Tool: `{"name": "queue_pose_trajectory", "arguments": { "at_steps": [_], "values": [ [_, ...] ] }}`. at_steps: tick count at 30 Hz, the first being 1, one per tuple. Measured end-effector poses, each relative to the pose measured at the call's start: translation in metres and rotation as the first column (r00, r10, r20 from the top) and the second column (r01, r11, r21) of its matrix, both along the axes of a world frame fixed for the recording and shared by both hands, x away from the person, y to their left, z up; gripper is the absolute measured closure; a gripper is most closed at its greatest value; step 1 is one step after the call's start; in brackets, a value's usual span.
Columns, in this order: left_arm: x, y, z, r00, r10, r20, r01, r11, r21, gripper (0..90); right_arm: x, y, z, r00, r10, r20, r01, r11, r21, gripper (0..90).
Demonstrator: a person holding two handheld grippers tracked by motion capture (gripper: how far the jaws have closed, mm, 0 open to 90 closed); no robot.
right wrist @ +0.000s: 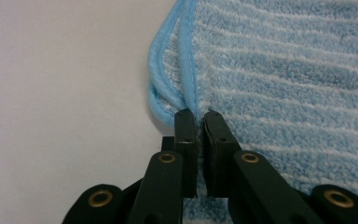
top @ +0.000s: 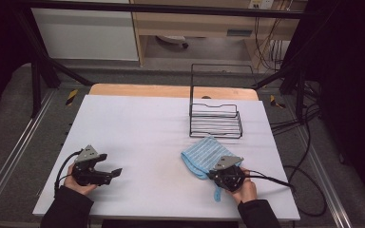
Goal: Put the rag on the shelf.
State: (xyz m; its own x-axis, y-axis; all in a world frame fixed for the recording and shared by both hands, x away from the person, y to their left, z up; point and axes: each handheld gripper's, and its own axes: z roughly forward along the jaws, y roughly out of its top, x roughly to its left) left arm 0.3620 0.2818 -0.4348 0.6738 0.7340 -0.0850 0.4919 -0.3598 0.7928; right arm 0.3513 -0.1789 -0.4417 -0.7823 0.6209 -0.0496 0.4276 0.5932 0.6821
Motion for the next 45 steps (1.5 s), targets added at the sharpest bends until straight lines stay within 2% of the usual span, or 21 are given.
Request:
{"name": "queue_pose_trajectory", "arguments": {
  "at_steps": [8, 11, 12, 13, 14, 16, 17, 19, 23, 25, 29, 32, 34, 40, 45],
  "values": [
    [0.000, 0.000, 0.000, 1.0000, 0.000, 0.000, 0.000, 1.0000, 0.002, 11.9, -0.002, 0.002, 0.008, 0.9999, -0.012, -0.006, 0.012, 0.999, 0.037, 86.8],
    [0.000, 0.000, 0.000, 1.0000, 0.001, 0.000, -0.001, 1.0000, 0.004, 11.9, 0.000, 0.002, 0.006, 0.9994, -0.014, -0.030, 0.015, 0.999, 0.040, 84.8],
    [0.000, 0.000, 0.000, 1.0000, 0.001, 0.000, -0.001, 1.0000, 0.005, 11.9, -0.001, 0.003, 0.002, 0.9994, -0.009, -0.034, 0.010, 1.000, 0.022, 77.4],
    [0.000, 0.000, 0.000, 1.0000, 0.001, 0.000, -0.001, 1.0000, 0.005, 11.9, -0.001, 0.004, 0.001, 0.9993, -0.011, -0.036, 0.012, 1.000, 0.022, 74.9],
    [0.000, -0.001, 0.000, 1.0000, 0.001, 0.000, -0.001, 1.0000, 0.006, 11.9, -0.003, 0.003, 0.001, 0.9998, -0.011, -0.019, 0.012, 1.000, 0.023, 71.0],
    [-0.001, -0.001, 0.000, 1.0000, 0.002, 0.000, -0.002, 1.0000, 0.007, 11.9, -0.004, 0.003, 0.001, 0.9998, -0.013, -0.016, 0.013, 1.000, 0.023, 68.7],
    [-0.001, -0.001, 0.000, 1.0000, 0.001, 0.000, -0.001, 1.0000, 0.006, 11.9, -0.009, -0.001, 0.001, 0.9995, -0.032, 0.000, 0.032, 0.999, 0.020, 64.0],
    [-0.001, -0.001, 0.000, 1.0000, 0.001, 0.001, -0.001, 1.0000, 0.006, 11.9, -0.013, -0.005, -0.001, 0.9990, -0.042, -0.013, 0.042, 0.999, 0.016, 63.3],
    [-0.001, -0.001, 0.000, 1.0000, -0.002, 0.001, 0.002, 1.0000, 0.007, 11.9, -0.016, -0.008, -0.006, 0.9989, -0.046, -0.008, 0.046, 0.999, 0.015, 65.3],
    [-0.001, -0.002, 0.000, 1.0000, -0.003, 0.002, 0.003, 1.0000, 0.009, 11.9, -0.015, -0.007, -0.007, 0.9985, -0.055, 0.000, 0.055, 0.998, 0.001, 70.2],
    [-0.001, -0.002, 0.000, 1.0000, -0.004, 0.001, 0.004, 1.0000, 0.008, 11.9, -0.014, -0.006, -0.007, 0.9988, -0.038, 0.030, 0.038, 0.999, -0.024, 77.1],
    [-0.001, -0.003, 0.000, 1.0000, -0.003, -0.001, 0.003, 1.0000, 0.005, 11.9, -0.014, -0.001, -0.006, 0.9983, -0.036, 0.047, 0.039, 0.997, -0.065, 83.1],
    [-0.001, -0.003, 0.000, 1.0000, -0.003, -0.001, 0.003, 1.0000, 0.007, 12.0, -0.014, 0.000, -0.005, 0.9981, -0.047, 0.040, 0.049, 0.996, -0.071, 84.6],
    [-0.001, -0.002, 0.000, 1.0000, -0.001, 0.000, 0.001, 1.0000, 0.004, 12.0, -0.012, -0.001, -0.001, 0.9974, -0.070, 0.017, 0.071, 0.997, -0.042, 85.8],
    [-0.001, -0.002, 0.000, 1.0000, -0.003, 0.002, 0.003, 1.0000, 0.004, 11.9, -0.013, 0.003, 0.008, 0.9957, -0.092, -0.009, 0.092, 0.995, 0.026, 86.1]
  ]
}}
